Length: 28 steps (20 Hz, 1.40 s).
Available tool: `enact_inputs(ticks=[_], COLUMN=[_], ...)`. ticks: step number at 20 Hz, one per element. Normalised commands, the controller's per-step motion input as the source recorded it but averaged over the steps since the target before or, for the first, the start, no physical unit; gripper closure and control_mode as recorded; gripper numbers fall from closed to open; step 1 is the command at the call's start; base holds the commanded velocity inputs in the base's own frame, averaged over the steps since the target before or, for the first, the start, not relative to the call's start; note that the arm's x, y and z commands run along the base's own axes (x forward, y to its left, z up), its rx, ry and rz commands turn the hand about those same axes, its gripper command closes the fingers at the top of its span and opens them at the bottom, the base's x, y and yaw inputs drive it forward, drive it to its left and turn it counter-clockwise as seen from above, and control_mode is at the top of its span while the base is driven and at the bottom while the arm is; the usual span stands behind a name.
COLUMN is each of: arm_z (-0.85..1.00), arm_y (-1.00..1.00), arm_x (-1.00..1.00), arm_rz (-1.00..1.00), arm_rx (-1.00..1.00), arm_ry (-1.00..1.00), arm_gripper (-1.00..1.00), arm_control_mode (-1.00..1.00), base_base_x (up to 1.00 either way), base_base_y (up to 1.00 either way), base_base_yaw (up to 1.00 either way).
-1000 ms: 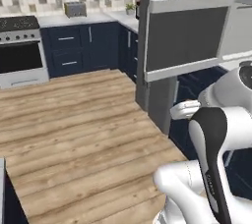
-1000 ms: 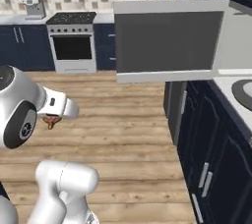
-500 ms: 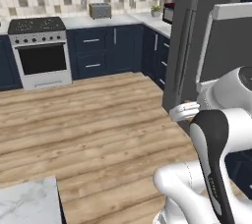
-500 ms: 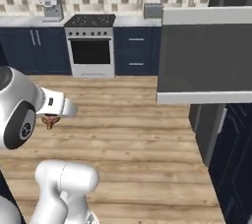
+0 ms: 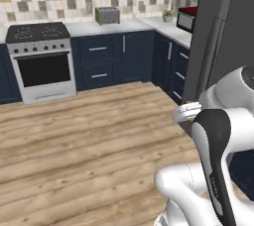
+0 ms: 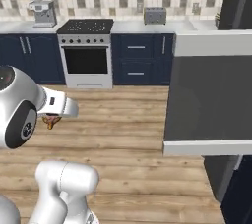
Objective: Pick the chicken drumstick from the microwave and place it on plate located on the counter.
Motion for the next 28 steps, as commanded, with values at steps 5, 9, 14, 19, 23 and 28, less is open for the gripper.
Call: enact_inputs(ticks=[5,9,14,19,23,28], arm_z=[0.0,0.0,0.0,0.0,0.0,0.0], arm_y=[0.0,0.0,0.0,0.0,0.0,0.0], arm_x=[0.0,0.0,0.0,0.0,0.0,0.0], arm_rz=[0.0,0.0,0.0,0.0,0.0,0.0], arm_rx=[0.0,0.0,0.0,0.0,0.0,0.0], arm_ry=[0.0,0.0,0.0,0.0,0.0,0.0], arm_gripper=[1.0,1.0,1.0,1.0,1.0,1.0], arm_control_mode=[1.0,1.0,1.0,1.0,1.0,1.0], base_base_x=[1.0,1.0,1.0,1.0,1.0,1.0], base_base_y=[0.1,0.17,0.19,0.26,0.31,0.38], base_base_yaw=[0.0,0.0,0.0,-0.05,-0.08,-0.13])
